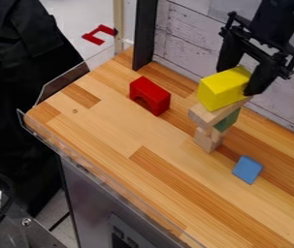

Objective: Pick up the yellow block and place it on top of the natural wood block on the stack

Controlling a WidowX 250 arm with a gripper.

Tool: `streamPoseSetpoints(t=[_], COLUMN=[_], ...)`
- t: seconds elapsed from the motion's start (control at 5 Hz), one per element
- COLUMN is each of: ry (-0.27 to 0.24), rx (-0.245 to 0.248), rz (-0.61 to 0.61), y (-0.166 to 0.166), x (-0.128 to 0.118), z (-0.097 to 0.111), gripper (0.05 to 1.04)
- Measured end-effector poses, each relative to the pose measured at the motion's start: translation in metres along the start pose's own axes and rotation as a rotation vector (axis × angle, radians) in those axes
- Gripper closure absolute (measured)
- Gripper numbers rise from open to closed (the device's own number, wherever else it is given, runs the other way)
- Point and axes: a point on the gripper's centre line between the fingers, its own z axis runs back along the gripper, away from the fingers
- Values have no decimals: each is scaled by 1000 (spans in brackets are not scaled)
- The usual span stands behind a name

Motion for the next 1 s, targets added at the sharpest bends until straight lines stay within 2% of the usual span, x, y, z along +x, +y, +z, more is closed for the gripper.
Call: streamPoseSetpoints(t=[0.2,0.4,0.6,0.8,1.0], ry=[8,-35,-99,-161,-192], rx=[-21,-41,-46,-83,-127], rz=[34,85,151,213,266], y=[-1,9,30,54,84], x=[-2,-10,-16,-24,-36], z=[-7,2,23,47,52], gripper=[81,85,85,85,85])
